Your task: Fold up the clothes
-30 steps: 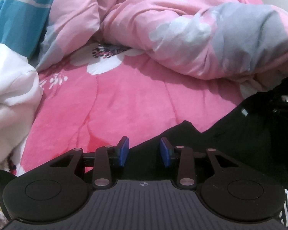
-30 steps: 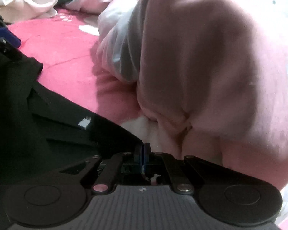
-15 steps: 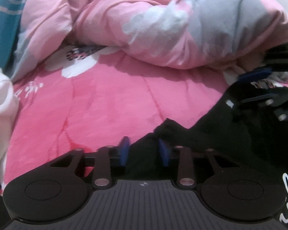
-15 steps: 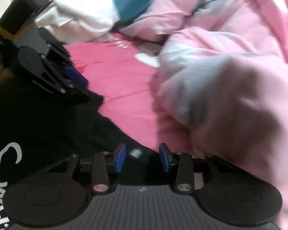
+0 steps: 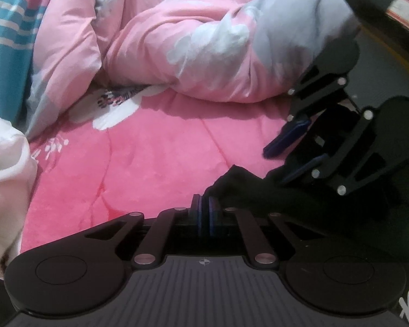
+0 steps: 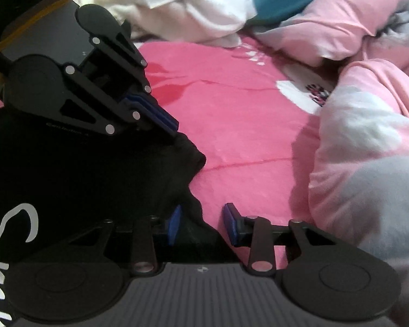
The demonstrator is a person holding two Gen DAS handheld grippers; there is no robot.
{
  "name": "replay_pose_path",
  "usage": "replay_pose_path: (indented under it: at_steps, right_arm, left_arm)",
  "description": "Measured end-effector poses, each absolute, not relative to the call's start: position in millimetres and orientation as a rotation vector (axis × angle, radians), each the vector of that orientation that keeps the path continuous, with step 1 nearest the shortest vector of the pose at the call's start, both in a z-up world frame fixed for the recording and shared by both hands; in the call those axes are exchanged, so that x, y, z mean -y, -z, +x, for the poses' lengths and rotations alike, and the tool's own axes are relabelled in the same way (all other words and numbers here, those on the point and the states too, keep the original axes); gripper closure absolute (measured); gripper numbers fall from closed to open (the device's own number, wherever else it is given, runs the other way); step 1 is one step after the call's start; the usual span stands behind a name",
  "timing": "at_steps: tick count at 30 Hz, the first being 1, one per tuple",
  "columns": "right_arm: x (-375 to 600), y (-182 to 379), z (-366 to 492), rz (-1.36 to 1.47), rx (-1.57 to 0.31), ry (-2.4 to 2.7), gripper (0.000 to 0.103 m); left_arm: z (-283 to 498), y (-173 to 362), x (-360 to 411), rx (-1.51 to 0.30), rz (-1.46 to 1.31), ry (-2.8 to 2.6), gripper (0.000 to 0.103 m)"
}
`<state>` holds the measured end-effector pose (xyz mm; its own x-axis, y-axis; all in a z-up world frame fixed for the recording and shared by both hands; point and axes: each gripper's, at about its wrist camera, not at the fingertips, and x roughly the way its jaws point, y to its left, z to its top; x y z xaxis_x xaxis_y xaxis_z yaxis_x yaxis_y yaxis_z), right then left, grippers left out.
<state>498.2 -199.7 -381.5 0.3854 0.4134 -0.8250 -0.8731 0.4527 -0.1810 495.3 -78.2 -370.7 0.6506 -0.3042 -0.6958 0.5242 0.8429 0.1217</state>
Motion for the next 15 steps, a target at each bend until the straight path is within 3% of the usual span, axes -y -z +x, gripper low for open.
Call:
replay_pose_path:
  at_steps: [2,5,11,15]
  right_arm:
    - [197,379,494,-0.72,-0.753,-0.89,0.103]
    - [195,376,489,-0.762,-0.628,-0.78,0.103]
    - [183,403,491,-0.778,-0.56,-0.651,0.102]
    - [187,401,494,-0.723,-0.547,-0.609,0.093]
  left_arm:
    - [492,370,78,-0.703,0.34,0.472,0.102]
    - [487,364,78,-0.645,0.363,0.444,0.103]
    - [496,378,84,-0.67,0.434,0.414,0.102]
    - [502,379,82,-0.696,0.392,0.386,0.096]
